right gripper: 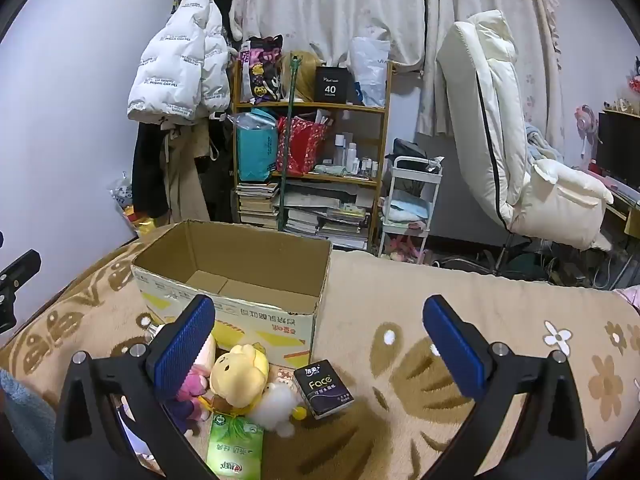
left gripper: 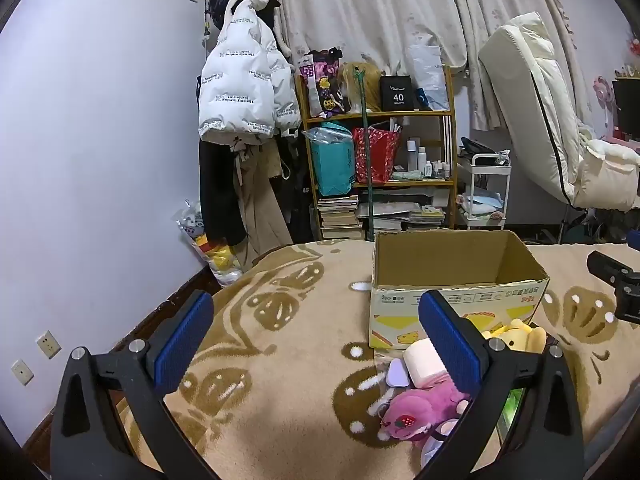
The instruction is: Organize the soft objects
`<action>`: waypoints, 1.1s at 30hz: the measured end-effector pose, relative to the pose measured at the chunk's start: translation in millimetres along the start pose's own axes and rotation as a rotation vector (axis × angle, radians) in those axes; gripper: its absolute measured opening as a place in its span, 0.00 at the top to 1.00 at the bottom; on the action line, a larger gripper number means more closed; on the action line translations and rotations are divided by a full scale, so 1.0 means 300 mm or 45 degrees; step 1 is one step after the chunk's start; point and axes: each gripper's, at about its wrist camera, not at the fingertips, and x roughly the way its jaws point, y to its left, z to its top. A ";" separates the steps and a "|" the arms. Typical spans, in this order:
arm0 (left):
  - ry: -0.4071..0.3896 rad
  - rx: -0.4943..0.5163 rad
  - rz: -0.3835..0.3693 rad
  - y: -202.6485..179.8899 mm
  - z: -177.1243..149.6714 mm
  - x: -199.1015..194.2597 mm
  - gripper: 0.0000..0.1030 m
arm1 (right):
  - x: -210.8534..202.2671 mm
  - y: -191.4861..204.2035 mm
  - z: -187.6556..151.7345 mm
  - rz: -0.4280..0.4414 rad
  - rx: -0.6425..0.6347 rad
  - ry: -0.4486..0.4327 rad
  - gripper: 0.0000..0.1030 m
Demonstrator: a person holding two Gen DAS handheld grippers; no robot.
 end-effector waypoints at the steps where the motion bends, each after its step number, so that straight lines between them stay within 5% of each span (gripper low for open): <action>1: -0.012 -0.015 -0.006 0.002 -0.001 -0.002 0.02 | 0.001 0.000 0.000 -0.001 -0.001 0.006 0.00; 33: 0.005 0.027 -0.006 -0.021 -0.018 0.006 0.02 | 0.008 0.000 -0.004 0.000 -0.003 0.024 0.00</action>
